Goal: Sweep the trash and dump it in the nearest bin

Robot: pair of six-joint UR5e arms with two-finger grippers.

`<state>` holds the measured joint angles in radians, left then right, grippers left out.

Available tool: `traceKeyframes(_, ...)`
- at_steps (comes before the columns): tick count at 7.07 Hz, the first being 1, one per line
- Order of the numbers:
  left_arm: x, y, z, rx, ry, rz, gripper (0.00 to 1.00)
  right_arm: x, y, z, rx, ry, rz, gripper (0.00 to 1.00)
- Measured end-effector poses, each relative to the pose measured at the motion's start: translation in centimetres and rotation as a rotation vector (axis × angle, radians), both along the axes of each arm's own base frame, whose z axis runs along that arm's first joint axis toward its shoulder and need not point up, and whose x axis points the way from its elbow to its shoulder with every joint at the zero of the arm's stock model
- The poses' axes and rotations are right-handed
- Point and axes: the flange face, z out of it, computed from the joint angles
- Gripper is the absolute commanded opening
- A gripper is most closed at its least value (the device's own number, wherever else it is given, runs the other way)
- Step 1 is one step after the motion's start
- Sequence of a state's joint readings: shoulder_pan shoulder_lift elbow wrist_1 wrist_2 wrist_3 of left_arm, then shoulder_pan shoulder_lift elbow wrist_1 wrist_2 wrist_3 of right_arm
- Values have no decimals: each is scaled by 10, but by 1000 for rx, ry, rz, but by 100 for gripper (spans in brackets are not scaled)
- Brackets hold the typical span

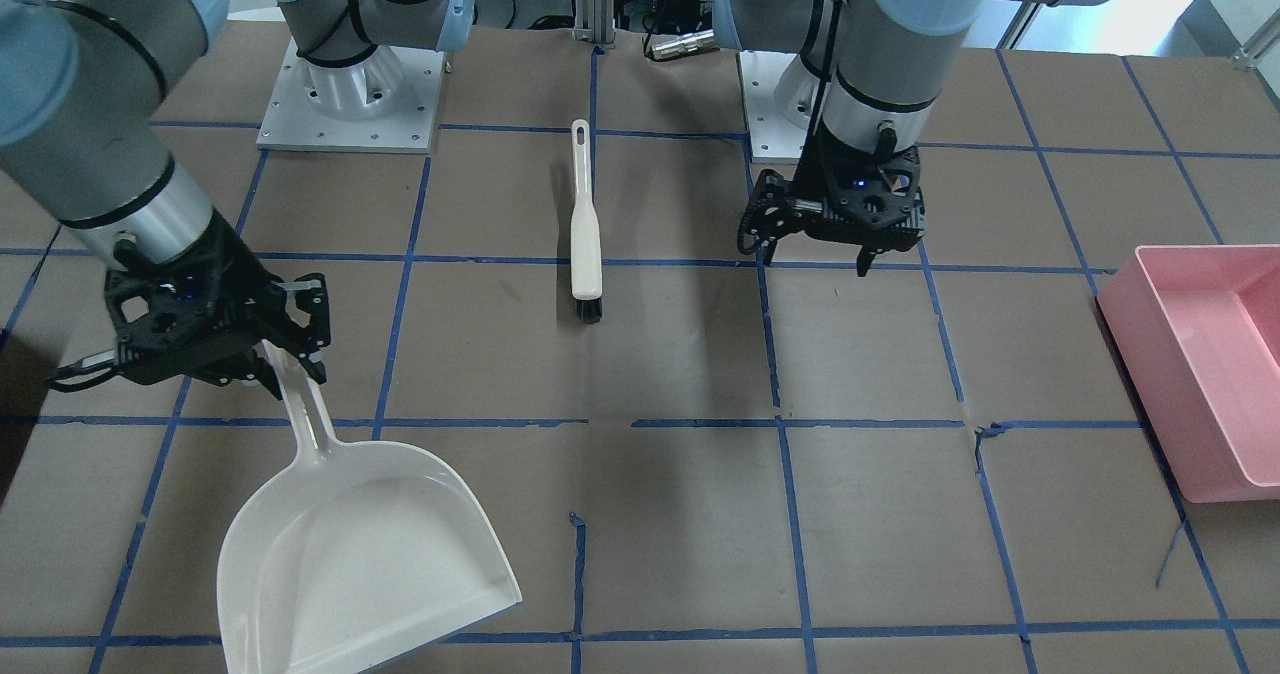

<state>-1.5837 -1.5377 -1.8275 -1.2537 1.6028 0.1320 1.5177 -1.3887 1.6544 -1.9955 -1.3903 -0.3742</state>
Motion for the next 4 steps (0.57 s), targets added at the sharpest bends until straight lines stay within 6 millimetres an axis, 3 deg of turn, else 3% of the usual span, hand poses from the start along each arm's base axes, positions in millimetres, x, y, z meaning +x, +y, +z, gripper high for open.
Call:
traceKeyframes(1, 21, -1, 9, -11, -47, -21, 100, 40, 4, -13, 10, 18, -70, 2)
traceKeyframes(2, 29, 5, 17, -13, -67, -30, 100, 78, 7, -28, 14, 44, -123, 2)
traceKeyframes(4, 32, 17, 34, -25, -72, -34, 100, 140, 18, -54, 13, 82, -161, 2)
